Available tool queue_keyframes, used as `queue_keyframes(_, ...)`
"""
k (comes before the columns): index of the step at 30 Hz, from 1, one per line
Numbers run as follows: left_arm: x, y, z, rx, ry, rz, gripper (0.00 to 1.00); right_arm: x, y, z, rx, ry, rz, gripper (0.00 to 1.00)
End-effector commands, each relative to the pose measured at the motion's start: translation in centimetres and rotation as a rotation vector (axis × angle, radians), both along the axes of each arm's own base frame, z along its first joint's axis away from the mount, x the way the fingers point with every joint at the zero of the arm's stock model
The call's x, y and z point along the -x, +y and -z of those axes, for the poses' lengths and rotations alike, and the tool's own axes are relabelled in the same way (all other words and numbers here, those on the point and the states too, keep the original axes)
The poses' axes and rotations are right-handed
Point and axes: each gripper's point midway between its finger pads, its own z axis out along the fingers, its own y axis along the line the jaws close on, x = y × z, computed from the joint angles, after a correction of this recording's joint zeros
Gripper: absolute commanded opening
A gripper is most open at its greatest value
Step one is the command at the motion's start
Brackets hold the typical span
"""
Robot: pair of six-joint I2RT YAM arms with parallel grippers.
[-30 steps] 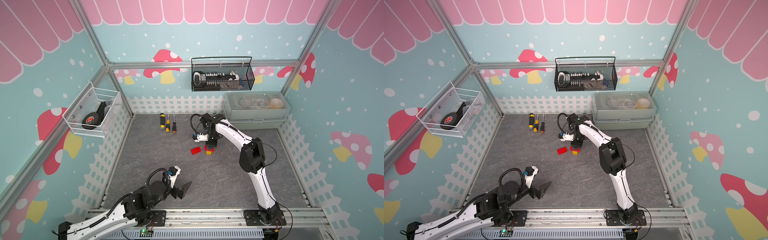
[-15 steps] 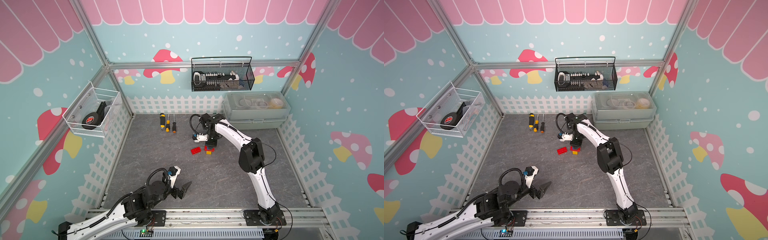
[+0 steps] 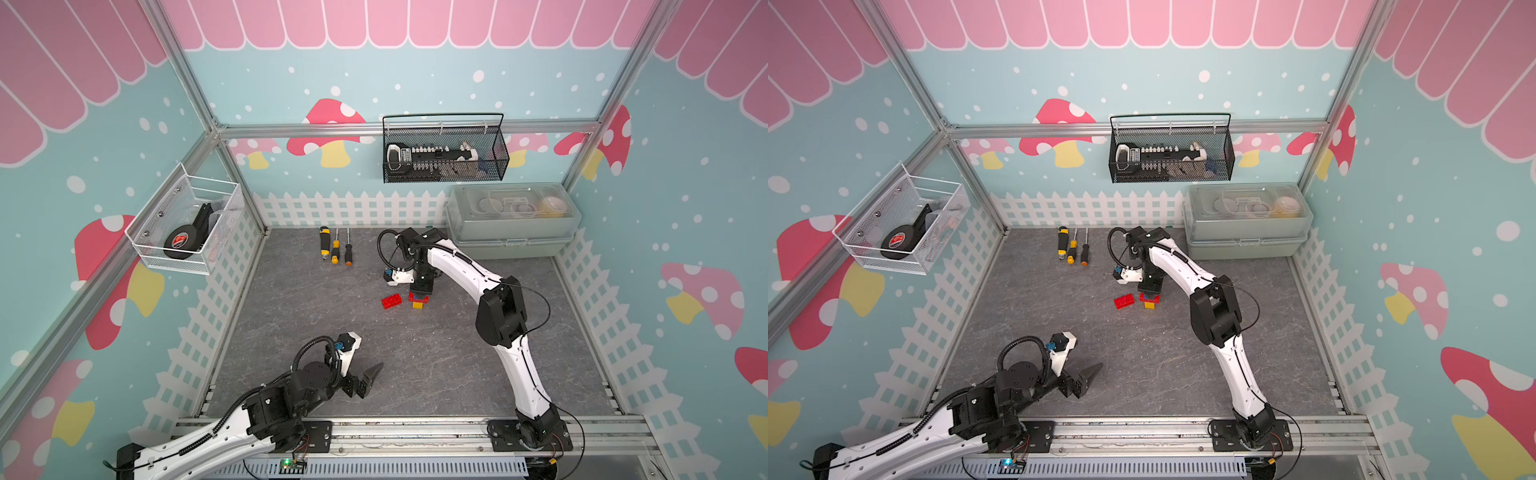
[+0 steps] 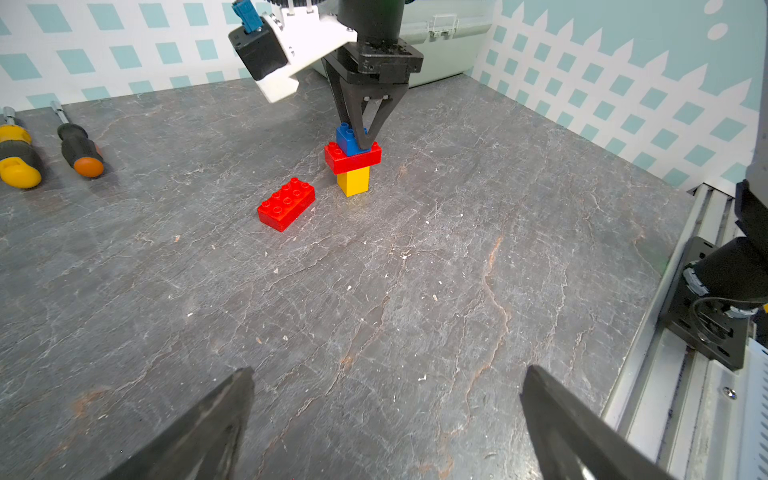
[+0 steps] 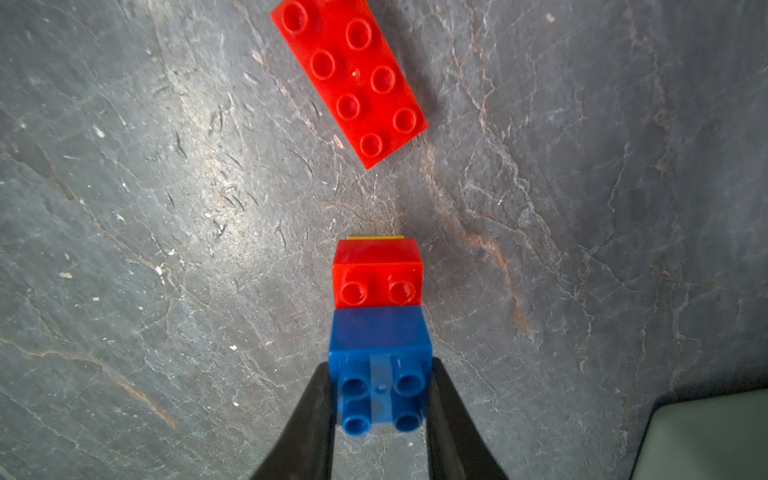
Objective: Assemble the letter f with lego
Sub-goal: Assemble the lego brick with the lego brick.
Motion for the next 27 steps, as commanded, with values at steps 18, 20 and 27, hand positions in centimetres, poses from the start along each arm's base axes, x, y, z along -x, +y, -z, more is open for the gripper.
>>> queue_keyframes(18,0.12,-0.18,-0.09,-0.004,-0.015,0.014,0.99,2.94,0.01,6.74,0.157,0.147,-0.053,0.3)
queue_keyframes(20,0.1,-0.18,-0.08,-0.004,-0.014,0.013,0.99,2.94,-0.01,6.83,0.164,0.147,-0.052,0.31)
queue_keyframes(27,0.11,-0.18,-0.07,-0.005,-0.015,0.014,0.99,3.09,0.11,6.73,0.156,0.154,-0.049,0.31)
